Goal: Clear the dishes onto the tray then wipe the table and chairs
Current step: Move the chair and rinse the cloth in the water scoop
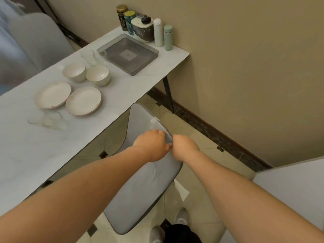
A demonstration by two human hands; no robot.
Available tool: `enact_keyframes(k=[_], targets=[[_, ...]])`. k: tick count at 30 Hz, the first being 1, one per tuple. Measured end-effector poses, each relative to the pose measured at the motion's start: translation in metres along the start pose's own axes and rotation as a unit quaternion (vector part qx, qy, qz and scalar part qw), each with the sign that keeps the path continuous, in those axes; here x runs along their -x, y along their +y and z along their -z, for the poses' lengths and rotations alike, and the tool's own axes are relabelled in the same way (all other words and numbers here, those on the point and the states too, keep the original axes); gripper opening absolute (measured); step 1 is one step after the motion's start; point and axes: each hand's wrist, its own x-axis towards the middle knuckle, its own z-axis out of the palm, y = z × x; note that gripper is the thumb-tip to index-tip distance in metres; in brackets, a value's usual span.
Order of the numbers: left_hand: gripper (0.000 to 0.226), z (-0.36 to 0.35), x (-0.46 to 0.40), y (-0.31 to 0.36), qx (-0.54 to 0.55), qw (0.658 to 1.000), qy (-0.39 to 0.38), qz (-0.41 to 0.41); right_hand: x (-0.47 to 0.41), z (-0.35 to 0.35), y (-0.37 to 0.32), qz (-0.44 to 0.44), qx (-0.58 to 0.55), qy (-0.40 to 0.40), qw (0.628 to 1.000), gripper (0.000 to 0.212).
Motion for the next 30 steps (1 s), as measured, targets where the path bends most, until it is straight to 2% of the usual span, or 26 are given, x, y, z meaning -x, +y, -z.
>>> enact_keyframes(k=[4, 9, 13, 15, 18, 20, 22, 23, 24, 26, 28, 30], targets=[[0.057, -0.004, 0.016, -0.018, 0.012, 1.0, 0.018, 0.003, -0.002, 0.0, -0.015, -0.007, 0.019, -0.018, 1.0, 0.026], [0.059, -0.006, 0.016, -0.031, 0.01, 1.0, -0.008, 0.009, -0.01, 0.005, -0.003, -0.026, 0.032, -0.051, 0.998, 0.022], [0.061, -0.002, -0.01, -0.029, 0.01, 0.999, -0.035, 0.033, -0.034, 0.016, 0.017, -0.023, 0.061, -0.097, 0.993, 0.01], [0.061, 0.004, -0.037, -0.022, 0.033, 0.997, -0.028, 0.065, -0.054, 0.026, 0.031, -0.014, 0.078, -0.128, 0.989, 0.013], [0.061, 0.02, -0.084, -0.002, 0.086, 0.988, -0.019, 0.124, -0.091, 0.042, 0.054, 0.013, 0.092, -0.211, 0.973, 0.01], [0.058, 0.03, -0.112, 0.012, 0.122, 0.977, -0.021, 0.172, -0.111, 0.057, 0.067, 0.032, 0.061, -0.293, 0.954, 0.02], [0.049, 0.041, -0.138, 0.032, 0.152, 0.963, -0.047, 0.216, -0.131, 0.076, 0.082, 0.035, 0.036, -0.39, 0.919, 0.028], [0.041, 0.042, -0.144, 0.038, 0.154, 0.96, -0.064, 0.226, -0.137, 0.081, 0.083, 0.032, 0.032, -0.402, 0.915, 0.031], [0.035, 0.042, -0.153, 0.046, 0.154, 0.956, -0.078, 0.237, -0.15, 0.087, 0.087, 0.045, 0.044, -0.403, 0.913, 0.031], [0.035, 0.041, -0.165, 0.06, 0.161, 0.941, -0.115, 0.274, -0.179, 0.098, 0.087, 0.112, 0.059, -0.314, 0.941, 0.025], [0.041, 0.033, -0.171, 0.071, 0.179, 0.921, -0.152, 0.311, -0.204, 0.113, 0.08, 0.121, -0.033, -0.248, 0.961, 0.017], [0.042, 0.02, -0.175, 0.079, 0.207, 0.899, -0.172, 0.346, -0.22, 0.121, 0.064, 0.128, -0.112, -0.224, 0.959, 0.02]])
